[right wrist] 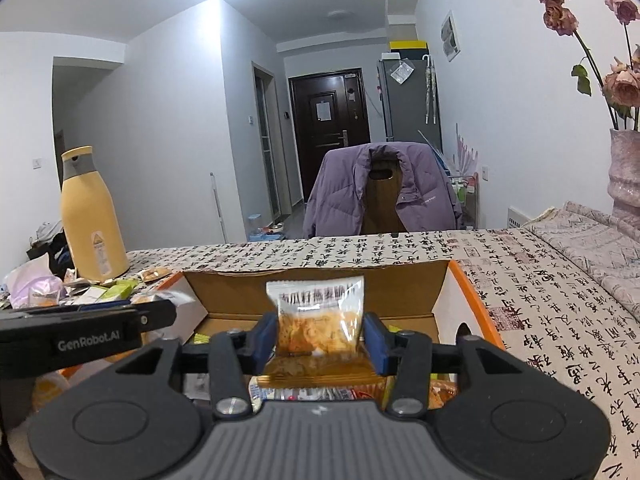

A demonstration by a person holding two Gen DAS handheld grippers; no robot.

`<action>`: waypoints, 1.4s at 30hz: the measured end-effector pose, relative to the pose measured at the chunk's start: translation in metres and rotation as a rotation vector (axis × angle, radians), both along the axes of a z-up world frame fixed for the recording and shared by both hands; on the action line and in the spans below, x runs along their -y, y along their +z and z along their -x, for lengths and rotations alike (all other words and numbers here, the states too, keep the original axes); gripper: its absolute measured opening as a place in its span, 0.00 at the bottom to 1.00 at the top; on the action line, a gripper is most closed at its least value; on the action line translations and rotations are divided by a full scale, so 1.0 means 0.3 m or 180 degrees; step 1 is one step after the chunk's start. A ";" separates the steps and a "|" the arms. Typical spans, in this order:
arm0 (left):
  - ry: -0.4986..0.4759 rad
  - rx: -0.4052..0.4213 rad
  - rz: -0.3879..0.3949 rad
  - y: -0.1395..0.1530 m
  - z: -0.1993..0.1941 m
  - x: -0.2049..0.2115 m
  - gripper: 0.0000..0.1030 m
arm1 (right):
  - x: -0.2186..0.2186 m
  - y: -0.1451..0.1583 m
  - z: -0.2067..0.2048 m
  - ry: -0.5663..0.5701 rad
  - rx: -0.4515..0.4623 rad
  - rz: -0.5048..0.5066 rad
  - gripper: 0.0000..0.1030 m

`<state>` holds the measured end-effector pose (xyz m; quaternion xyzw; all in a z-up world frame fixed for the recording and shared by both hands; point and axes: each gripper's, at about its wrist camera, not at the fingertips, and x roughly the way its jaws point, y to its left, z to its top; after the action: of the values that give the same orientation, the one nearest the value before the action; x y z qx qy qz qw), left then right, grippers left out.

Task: Organize snacks
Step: 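Carry both golden packets into the box and open both grippers, then move both tools back from the box to the snack pile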

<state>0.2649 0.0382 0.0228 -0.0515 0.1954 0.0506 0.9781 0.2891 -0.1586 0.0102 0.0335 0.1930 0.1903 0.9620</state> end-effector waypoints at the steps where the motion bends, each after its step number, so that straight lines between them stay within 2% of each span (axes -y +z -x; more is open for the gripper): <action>1: 0.0011 0.0020 0.0001 0.002 0.002 0.002 0.62 | 0.000 0.000 0.002 -0.0005 0.0009 -0.0006 0.73; 2: 0.0041 0.0066 0.0016 0.003 0.009 -0.003 0.82 | -0.002 0.003 0.010 -0.0020 0.0025 -0.0011 0.90; 3: 0.0091 0.0126 0.0030 0.005 0.019 -0.008 0.92 | 0.002 0.004 0.014 -0.0036 0.0042 -0.0021 0.94; 4: 0.0134 0.0172 0.0030 0.008 0.025 -0.011 0.97 | 0.008 0.005 0.016 -0.0057 0.0062 -0.0049 0.99; 5: 0.0156 0.0205 0.0034 0.013 0.029 -0.012 1.00 | 0.016 0.005 0.016 -0.0062 0.0066 -0.0095 1.00; 16: 0.0183 0.0159 0.0059 0.007 0.023 -0.023 1.00 | 0.052 0.002 0.011 -0.0145 0.0026 -0.0236 1.00; 27: 0.0199 0.0197 0.0074 0.027 0.038 -0.017 1.00 | 0.054 0.015 0.016 -0.0165 0.0046 -0.0213 1.00; 36: 0.0169 0.0350 0.0028 0.104 0.148 -0.001 1.00 | 0.071 0.101 0.106 -0.0120 0.0219 -0.0160 1.00; 42: 0.0000 0.0221 0.0026 0.080 0.267 -0.005 1.00 | 0.117 0.102 0.221 -0.0096 0.0226 -0.0112 1.00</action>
<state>0.1848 0.0397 0.0468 -0.0572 0.1615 0.0480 0.9840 0.2227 -0.1935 0.0408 0.0466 0.1549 0.1801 0.9702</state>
